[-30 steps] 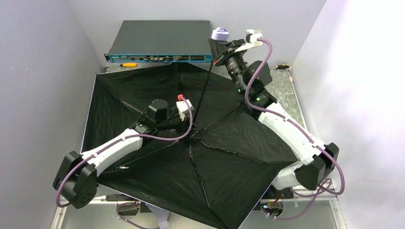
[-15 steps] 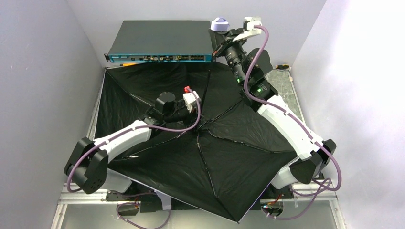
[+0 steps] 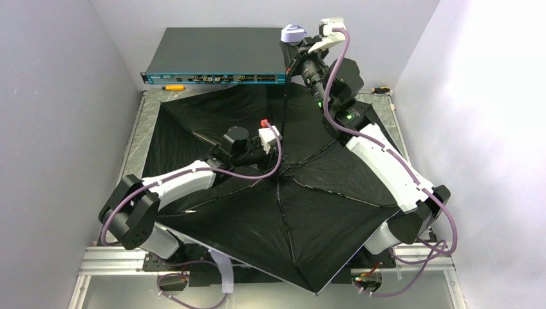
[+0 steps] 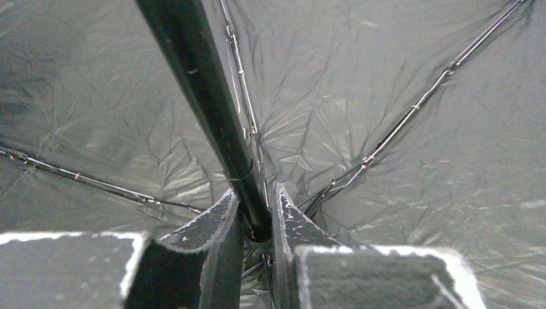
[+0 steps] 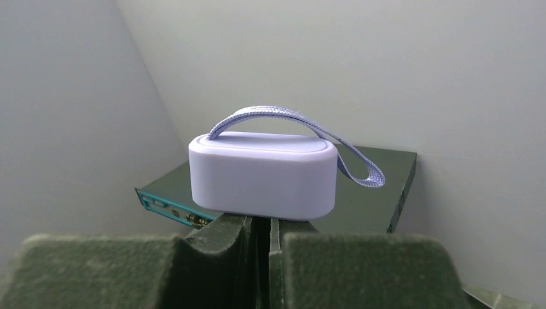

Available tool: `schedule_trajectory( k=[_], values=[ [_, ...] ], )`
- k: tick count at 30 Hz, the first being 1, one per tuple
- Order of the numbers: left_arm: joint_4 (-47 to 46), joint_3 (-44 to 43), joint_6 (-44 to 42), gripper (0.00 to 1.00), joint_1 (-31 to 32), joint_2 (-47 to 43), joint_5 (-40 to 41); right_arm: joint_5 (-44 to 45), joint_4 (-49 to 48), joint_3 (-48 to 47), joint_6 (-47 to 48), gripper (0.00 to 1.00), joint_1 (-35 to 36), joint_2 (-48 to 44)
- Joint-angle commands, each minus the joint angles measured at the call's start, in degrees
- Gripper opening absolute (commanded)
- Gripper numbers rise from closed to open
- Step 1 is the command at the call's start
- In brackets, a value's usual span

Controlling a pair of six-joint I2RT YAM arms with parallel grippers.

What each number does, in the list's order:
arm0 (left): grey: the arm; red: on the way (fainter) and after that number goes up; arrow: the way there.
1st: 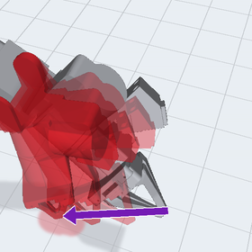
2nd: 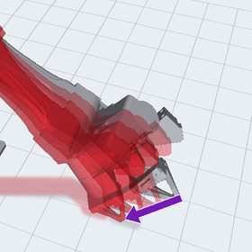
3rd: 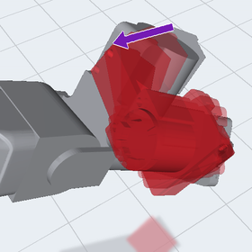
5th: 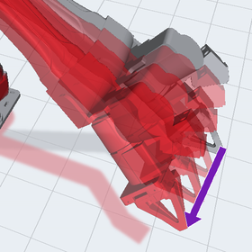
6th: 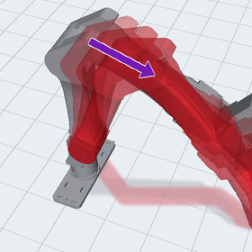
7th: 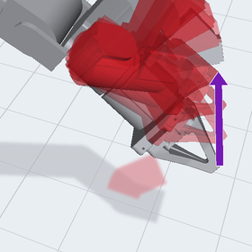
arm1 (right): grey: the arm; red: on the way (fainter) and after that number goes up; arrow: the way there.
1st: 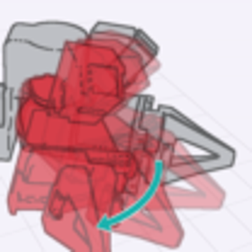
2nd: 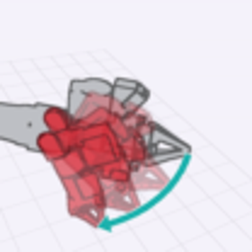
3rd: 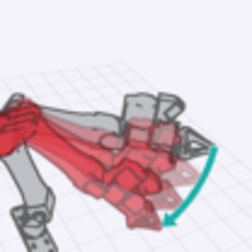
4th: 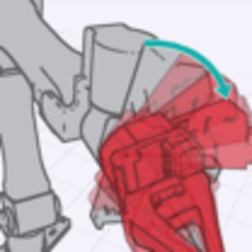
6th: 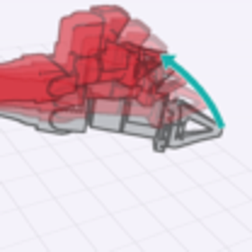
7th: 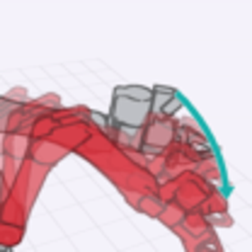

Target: Open the umbrella

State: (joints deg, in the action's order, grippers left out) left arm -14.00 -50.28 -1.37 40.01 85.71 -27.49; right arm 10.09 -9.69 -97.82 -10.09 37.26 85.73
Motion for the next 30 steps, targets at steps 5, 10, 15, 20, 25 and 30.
schedule_trajectory(
  k=[5,10,15,20,25,30],
  values=[
    [23.3,7.0,-2.3,0.25,3.8,9.0,0.2,0.0,-27.3,-9.7,-0.1,0.0,-1.2,-8.1],
    [24.3,5.3,-2.8,0.33,3.8,12.0,-0.6,-1.4,-26.9,-6.1,-1.1,0.0,-1.2,-10.2],
    [22.8,5.8,-2.8,0.34,6.1,14.3,0.0,-1.6,-26.6,-9.8,-0.3,0.0,-1.1,-9.1],
    [21.6,4.9,-4.2,0.25,6.6,14.2,0.4,-3.0,-25.6,-6.5,0.5,0.0,-1.2,-11.5],
    [19.2,3.1,-5.5,0.45,5.7,6.5,-1.4,-8.3,-24.1,6.1,-0.9,0.0,-1.1,-16.7],
    [15.5,-1.7,-6.2,0.55,5.3,-0.5,0.2,-13.1,-21.5,20.2,-4.4,0.0,-0.9,-22.2]
  ],
)
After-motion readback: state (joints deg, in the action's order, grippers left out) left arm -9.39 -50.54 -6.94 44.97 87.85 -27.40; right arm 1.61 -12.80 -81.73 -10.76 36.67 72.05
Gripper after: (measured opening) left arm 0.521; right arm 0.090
